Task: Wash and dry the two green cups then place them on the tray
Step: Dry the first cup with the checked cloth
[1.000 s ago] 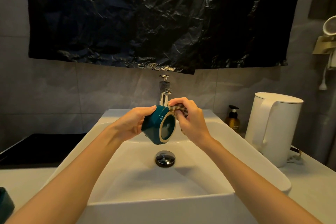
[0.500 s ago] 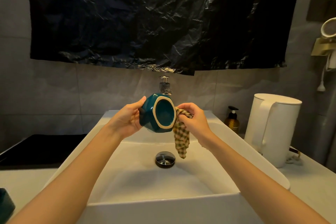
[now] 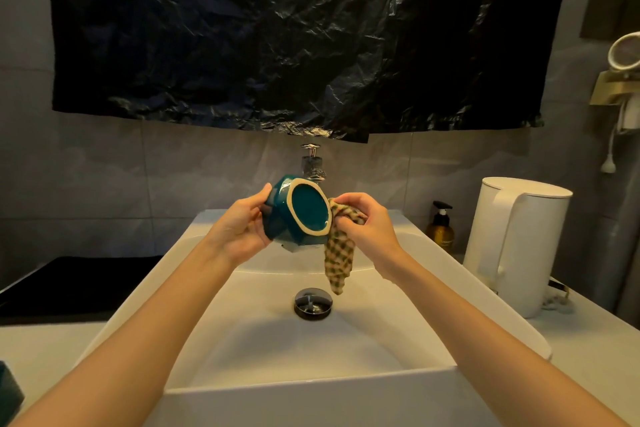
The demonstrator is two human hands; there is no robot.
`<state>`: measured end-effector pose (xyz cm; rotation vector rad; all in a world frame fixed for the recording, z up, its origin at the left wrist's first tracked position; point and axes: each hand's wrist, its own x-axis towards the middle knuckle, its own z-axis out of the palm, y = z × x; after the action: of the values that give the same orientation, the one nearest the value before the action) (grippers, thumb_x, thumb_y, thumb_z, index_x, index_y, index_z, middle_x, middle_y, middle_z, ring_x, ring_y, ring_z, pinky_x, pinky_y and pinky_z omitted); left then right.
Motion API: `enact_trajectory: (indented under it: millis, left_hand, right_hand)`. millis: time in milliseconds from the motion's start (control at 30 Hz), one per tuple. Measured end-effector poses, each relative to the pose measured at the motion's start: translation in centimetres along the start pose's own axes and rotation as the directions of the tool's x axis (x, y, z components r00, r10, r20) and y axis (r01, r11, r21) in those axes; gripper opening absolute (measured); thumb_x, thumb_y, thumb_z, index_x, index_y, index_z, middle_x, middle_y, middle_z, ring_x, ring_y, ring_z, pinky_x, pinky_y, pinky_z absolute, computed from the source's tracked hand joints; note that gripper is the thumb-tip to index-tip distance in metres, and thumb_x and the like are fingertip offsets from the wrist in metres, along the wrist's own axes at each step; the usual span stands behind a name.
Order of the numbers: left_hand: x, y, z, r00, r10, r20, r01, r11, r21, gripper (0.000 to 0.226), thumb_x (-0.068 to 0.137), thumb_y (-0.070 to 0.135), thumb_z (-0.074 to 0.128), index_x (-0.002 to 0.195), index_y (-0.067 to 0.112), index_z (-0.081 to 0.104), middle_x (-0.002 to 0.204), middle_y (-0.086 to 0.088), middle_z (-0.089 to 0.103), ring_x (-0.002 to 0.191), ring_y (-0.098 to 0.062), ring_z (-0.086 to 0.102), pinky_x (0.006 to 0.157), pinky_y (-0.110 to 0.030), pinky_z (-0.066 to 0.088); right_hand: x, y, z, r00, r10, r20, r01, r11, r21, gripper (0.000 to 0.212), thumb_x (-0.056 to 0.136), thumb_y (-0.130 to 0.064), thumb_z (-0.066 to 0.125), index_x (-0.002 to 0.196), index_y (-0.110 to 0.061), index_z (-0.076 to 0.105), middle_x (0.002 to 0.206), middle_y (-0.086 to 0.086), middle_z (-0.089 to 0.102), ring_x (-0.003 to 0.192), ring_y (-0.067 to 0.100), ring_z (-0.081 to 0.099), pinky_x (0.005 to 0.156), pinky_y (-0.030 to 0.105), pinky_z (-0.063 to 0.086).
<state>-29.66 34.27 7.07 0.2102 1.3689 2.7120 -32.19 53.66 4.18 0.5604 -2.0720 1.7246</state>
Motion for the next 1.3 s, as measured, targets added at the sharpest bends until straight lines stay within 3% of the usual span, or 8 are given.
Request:
enact_trajectory:
  millis: [233,467,567,633,833,967,1100,1300]
  left_hand:
    - [0.2,0.2,-0.4,0.989,0.051,-0.142,-0.061,0.996,-0.066,0.021,0.099,0.023,0.043,0.107,0.009,0.056,0.103,-0.012,0.063,0.1,-0.025,0.06,0.083,-0.046,0.049]
    - [0.1,-0.3,0.4,0.995,0.039,-0.097,-0.046,0.996,-0.071,0.022,0.099,0.022,0.043,0.104,0.007,0.057,0.092,-0.012,0.067,0.092,-0.024,0.064,0.076,-0.039,0.055]
    - [0.2,0.0,0.1,0.991,0.058,-0.117,-0.072,0.991,-0.116,0.023,0.099,0.023,0.042,0.106,0.007,0.056,0.1,-0.013,0.065,0.094,-0.025,0.063,0.086,-0.041,0.052]
    - [0.3,0.2,-0.1,0.989,0.071,-0.126,-0.089,0.986,-0.139,0.023,0.1,0.023,0.04,0.106,0.007,0.056,0.103,-0.014,0.064,0.096,-0.026,0.062,0.096,-0.045,0.046]
    - [0.8,-0.2,-0.3,0.989,0.061,-0.133,-0.08,0.987,-0.139,0.023,0.1,0.024,0.04,0.107,0.007,0.054,0.108,-0.014,0.061,0.097,-0.027,0.059,0.082,-0.048,0.047]
    - [1.5,-0.6,-0.6,0.992,0.067,-0.11,-0.071,0.997,-0.032,0.032,0.1,0.027,0.041,0.122,0.005,0.05,0.113,-0.015,0.059,0.1,-0.025,0.059,0.074,-0.04,0.05]
    - [1.8,-1.9,-0.5,0.995,0.048,-0.089,-0.026,0.973,0.23,0.036,0.099,0.031,0.04,0.121,0.006,0.053,0.109,-0.015,0.061,0.096,-0.023,0.059,0.079,-0.037,0.052]
    - [2.0,-2.4,-0.1,0.996,0.033,-0.087,0.004,0.918,0.397,0.034,0.098,0.031,0.044,0.118,0.007,0.056,0.113,-0.016,0.06,0.104,-0.025,0.055,0.085,-0.036,0.049]
  right_hand:
    - [-0.7,-0.2,0.7,0.992,0.032,0.123,-0.036,0.999,0.027,0.024,0.082,-0.001,0.069,0.094,-0.021,0.066,0.097,-0.009,0.066,0.088,0.01,0.064,0.062,0.011,0.05]
    - [0.0,0.1,0.7,0.995,0.094,-0.03,-0.092,0.993,0.068,0.021,0.086,-0.005,0.067,0.097,-0.022,0.06,0.102,-0.011,0.061,0.093,0.01,0.059,0.065,0.014,0.046]
    - [-0.6,0.0,1.1,0.996,0.09,0.013,-0.091,0.995,0.041,0.022,0.084,-0.006,0.069,0.095,-0.023,0.06,0.1,-0.011,0.06,0.092,0.01,0.059,0.065,0.013,0.047]
    - [-0.9,-0.2,1.5,0.998,0.056,0.034,-0.057,0.998,0.02,0.023,0.082,-0.006,0.072,0.091,-0.025,0.061,0.098,-0.012,0.061,0.093,0.012,0.059,0.068,0.015,0.05]
    - [-1.7,0.0,2.6,0.961,-0.266,0.077,0.275,0.947,-0.163,0.022,0.075,-0.003,0.076,0.085,-0.021,0.068,0.096,-0.012,0.063,0.095,0.005,0.059,0.078,0.019,0.054]
    - [-1.7,-0.2,2.5,0.865,-0.493,0.095,0.501,0.836,-0.223,0.023,0.075,0.001,0.076,0.093,-0.012,0.073,0.1,-0.004,0.067,0.098,0.006,0.062,0.086,0.021,0.054]
    - [-1.5,-0.5,2.8,0.791,-0.602,0.113,0.604,0.737,-0.302,0.025,0.076,-0.003,0.077,0.099,-0.013,0.074,0.111,0.004,0.062,0.098,0.009,0.06,0.084,0.018,0.053]
    - [-0.6,-0.3,1.9,0.911,-0.411,-0.045,0.386,0.884,-0.263,0.025,0.083,-0.006,0.07,0.104,-0.02,0.072,0.106,-0.004,0.062,0.101,0.004,0.057,0.085,0.016,0.049]
